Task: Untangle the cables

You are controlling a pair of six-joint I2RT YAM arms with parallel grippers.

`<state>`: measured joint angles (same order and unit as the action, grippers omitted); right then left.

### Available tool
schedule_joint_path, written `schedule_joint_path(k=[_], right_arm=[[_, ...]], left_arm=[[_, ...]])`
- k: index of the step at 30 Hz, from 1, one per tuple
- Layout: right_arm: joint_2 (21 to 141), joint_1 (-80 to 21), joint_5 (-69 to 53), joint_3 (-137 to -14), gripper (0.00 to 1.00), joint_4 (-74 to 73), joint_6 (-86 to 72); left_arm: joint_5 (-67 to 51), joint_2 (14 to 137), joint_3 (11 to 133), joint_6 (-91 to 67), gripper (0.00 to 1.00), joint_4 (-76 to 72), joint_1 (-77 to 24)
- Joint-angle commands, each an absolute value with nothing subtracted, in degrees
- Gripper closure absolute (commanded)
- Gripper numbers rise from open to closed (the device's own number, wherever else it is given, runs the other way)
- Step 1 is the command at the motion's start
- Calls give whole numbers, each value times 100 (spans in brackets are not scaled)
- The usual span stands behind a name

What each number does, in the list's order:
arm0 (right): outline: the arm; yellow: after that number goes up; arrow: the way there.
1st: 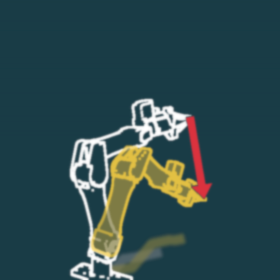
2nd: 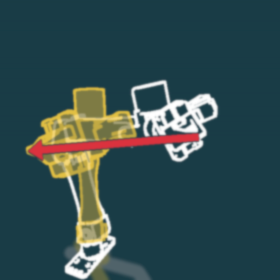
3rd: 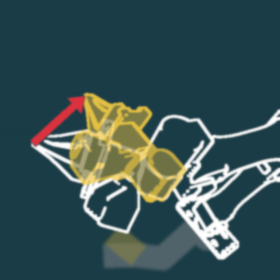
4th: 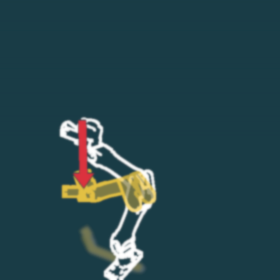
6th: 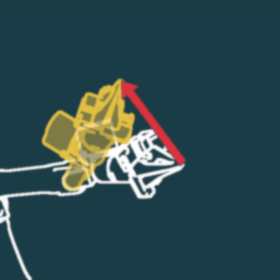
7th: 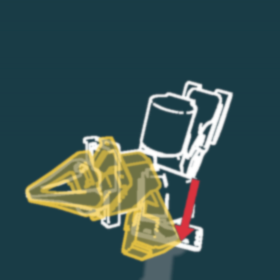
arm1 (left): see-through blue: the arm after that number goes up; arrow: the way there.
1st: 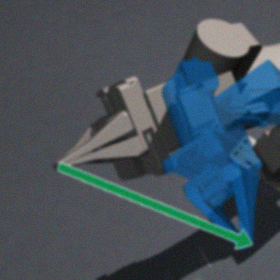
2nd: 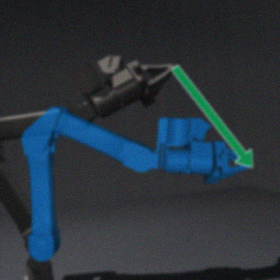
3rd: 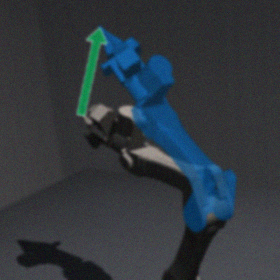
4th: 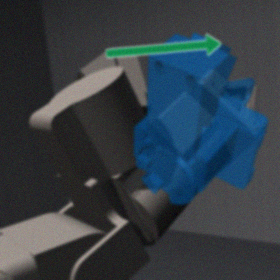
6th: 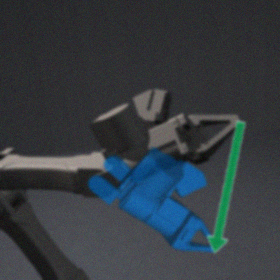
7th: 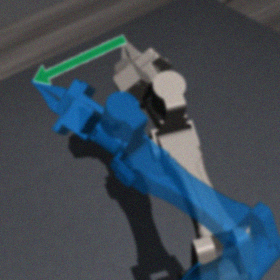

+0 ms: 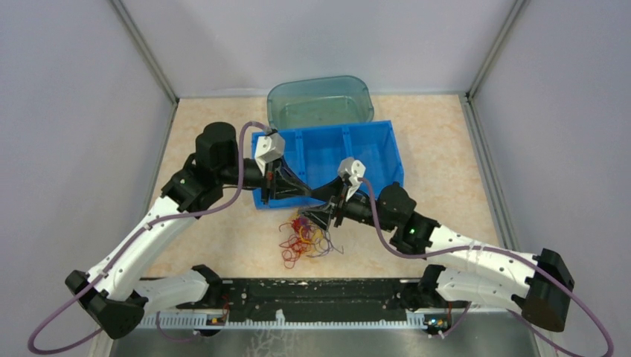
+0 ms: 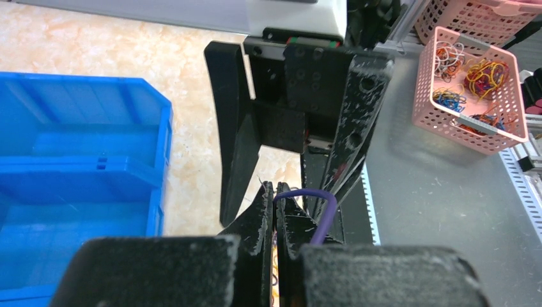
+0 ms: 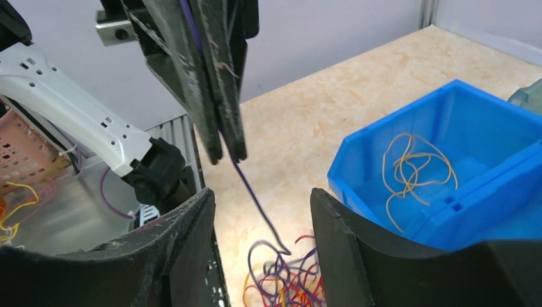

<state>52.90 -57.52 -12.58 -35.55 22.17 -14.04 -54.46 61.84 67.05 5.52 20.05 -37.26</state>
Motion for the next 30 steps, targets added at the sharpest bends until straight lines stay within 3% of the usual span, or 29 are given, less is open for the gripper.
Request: schedule_joint_path(k=[1,20,30], right_arm=[[5538,-5761,-1351,-3684,44,3399,-1231],[6445,-5854,-674,-2687,54,4391,-2012],[6916,-6023,-216,-2380,52,4658,-2181]], left_arm=[[-5747,6209,7062,281,100,2055,-3770],[-5167,6668,9629,1381,100,2827,-3770],[-4541,6899,10695,1744,100,2393,-3771]])
